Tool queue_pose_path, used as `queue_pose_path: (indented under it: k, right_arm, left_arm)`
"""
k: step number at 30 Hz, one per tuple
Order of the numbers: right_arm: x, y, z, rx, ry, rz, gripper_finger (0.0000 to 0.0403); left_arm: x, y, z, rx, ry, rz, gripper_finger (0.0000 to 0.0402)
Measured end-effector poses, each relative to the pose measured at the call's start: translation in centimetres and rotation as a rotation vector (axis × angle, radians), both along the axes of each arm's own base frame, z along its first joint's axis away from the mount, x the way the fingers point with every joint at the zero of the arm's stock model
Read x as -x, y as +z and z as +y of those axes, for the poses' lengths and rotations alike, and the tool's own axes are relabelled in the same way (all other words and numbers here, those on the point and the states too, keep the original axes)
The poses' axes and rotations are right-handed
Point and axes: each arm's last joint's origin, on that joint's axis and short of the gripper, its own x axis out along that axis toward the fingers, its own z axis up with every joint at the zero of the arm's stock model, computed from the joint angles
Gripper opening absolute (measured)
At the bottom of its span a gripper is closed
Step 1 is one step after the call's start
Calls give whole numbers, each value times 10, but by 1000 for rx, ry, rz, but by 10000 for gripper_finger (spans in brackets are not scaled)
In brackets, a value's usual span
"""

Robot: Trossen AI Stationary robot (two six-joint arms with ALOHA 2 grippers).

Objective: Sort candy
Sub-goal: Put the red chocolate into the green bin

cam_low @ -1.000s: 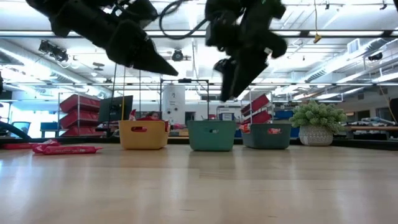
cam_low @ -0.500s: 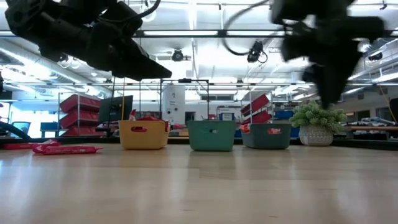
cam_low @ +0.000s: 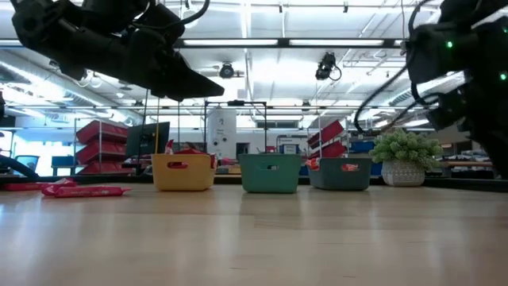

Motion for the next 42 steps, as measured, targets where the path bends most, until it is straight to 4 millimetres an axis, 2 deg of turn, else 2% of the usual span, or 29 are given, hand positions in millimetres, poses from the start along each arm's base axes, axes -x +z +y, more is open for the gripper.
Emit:
queue_pose_path:
  k: [6, 15, 19, 23, 28, 34, 42]
  right_arm:
    - [1, -12, 0, -7, -18, 18, 273]
    - [2, -27, 0, 32, -63, 88, 229]
    - [0, -29, 0, 30, -64, 86, 196]
    - [-7, -25, 1, 18, -59, 53, 139]
    - [-26, -12, 2, 17, -21, -69, 78]
    - [-56, 10, 5, 14, 38, -286, 47]
    - [-112, 68, -1, 147, 87, -775, 16]
  left_arm:
    - [0, 0, 1, -5, 4, -2, 0]
    - [0, -2, 1, -7, 4, 17, 0]
    - [0, -2, 1, -8, 4, 19, 0]
    - [0, -2, 1, -8, 4, 19, 0]
    - [0, -2, 1, -9, 4, 20, 0]
    - [0, -2, 1, -8, 4, 20, 0]
    - [0, -2, 1, -5, 5, 20, 0]
